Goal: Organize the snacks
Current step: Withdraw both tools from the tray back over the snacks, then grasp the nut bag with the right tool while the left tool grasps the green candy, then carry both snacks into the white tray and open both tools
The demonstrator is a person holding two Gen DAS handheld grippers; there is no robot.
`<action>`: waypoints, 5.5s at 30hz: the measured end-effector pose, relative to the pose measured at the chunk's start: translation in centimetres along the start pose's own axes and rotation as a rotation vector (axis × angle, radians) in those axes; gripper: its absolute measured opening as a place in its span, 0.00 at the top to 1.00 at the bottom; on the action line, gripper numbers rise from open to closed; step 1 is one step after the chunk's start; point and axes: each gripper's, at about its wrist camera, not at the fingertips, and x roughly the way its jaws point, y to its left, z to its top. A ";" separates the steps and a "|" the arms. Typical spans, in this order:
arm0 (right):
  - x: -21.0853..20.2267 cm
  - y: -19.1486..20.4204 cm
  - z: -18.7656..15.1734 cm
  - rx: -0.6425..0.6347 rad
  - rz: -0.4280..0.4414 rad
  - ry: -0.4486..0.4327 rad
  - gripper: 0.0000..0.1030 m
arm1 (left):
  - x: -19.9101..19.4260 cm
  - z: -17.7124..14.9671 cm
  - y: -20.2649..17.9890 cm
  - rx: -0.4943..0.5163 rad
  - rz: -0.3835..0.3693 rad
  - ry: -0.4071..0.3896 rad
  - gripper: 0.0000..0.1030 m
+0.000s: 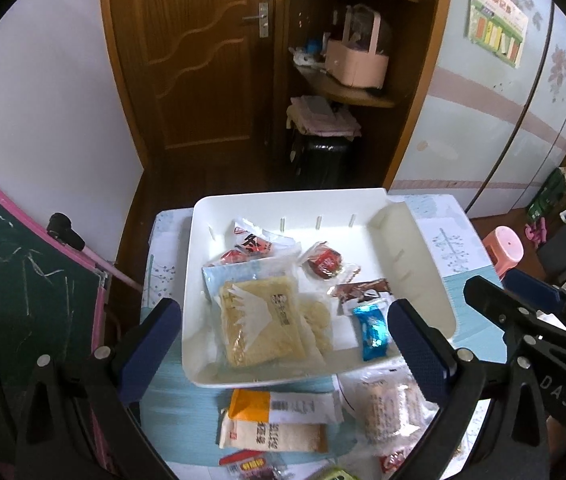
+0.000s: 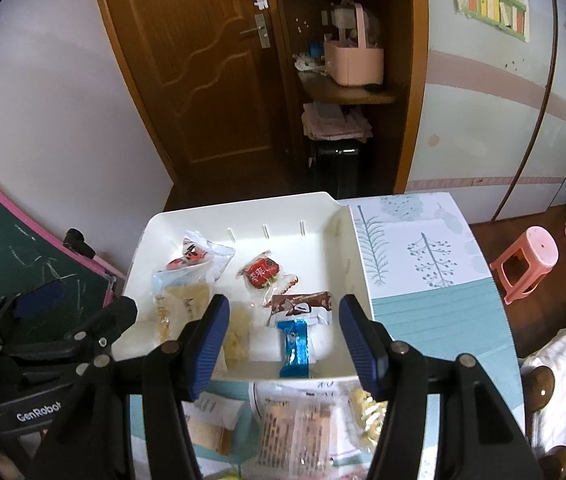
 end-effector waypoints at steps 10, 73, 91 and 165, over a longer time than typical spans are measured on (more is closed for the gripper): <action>-6.2 -1.0 -2.7 -0.027 0.000 -0.052 0.44 | -6.6 -3.5 -3.1 0.034 -0.007 -0.060 0.00; 3.9 -10.0 -21.1 -0.086 -0.067 0.333 0.48 | 9.4 -23.0 -7.1 0.375 -0.180 0.481 0.38; 4.4 -8.3 -22.8 -0.154 -0.038 0.346 0.54 | 7.5 -22.1 -7.1 0.392 -0.188 0.455 0.65; 2.7 -1.6 3.9 -0.006 0.061 -0.047 0.54 | 6.4 7.0 -3.7 0.077 -0.116 0.043 0.71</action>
